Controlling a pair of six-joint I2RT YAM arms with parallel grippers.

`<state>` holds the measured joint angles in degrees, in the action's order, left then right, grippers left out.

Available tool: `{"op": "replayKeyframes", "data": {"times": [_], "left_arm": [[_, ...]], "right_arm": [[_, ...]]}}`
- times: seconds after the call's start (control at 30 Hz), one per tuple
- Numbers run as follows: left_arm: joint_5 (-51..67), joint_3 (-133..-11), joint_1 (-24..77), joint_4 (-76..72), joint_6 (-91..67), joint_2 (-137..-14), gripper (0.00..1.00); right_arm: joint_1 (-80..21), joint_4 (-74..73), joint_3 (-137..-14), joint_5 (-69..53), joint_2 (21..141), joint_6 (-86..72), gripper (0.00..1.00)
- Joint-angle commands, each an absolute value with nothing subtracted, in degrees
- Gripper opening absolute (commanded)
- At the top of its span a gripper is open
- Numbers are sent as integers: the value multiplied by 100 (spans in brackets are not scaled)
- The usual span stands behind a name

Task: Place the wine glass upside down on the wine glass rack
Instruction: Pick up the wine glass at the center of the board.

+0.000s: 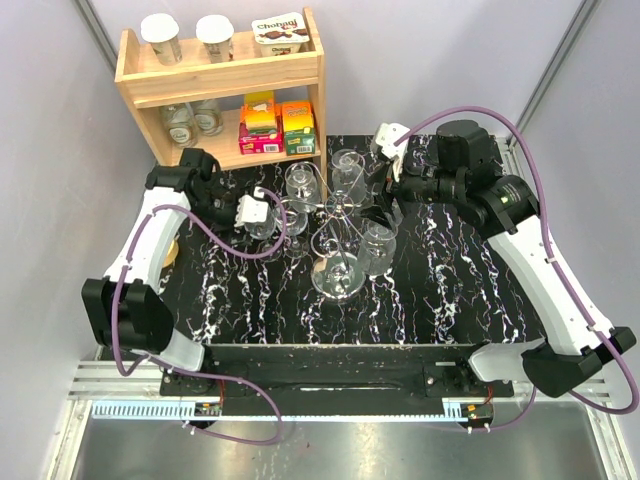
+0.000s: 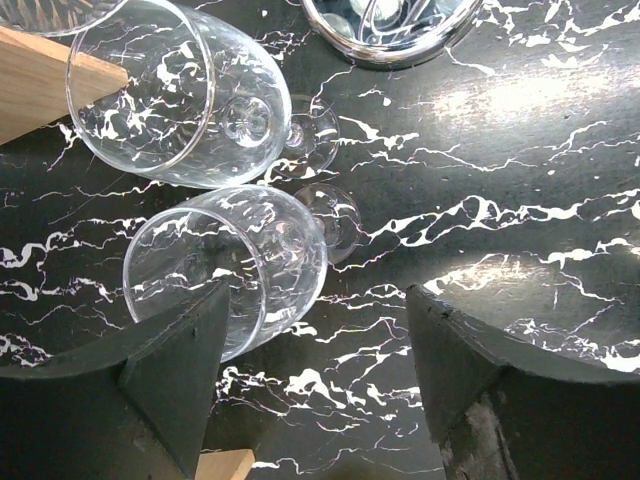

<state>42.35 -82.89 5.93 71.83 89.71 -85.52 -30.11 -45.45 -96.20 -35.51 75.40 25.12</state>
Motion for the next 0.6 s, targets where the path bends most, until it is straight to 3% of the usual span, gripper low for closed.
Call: {"op": "replayKeyframes", "data": {"times": [0.0, 0.57], "left_arm": [[4535, -8368, 606, 6874, 9193, -8639, 73], [4368, -7972, 615, 6618, 9150, -8807, 41]], "right_arm": [[-2988, -4553, -9800, -3498, 7515, 2575, 75], [-2988, -4535, -9580, -3384, 7400, 2637, 75]]}}
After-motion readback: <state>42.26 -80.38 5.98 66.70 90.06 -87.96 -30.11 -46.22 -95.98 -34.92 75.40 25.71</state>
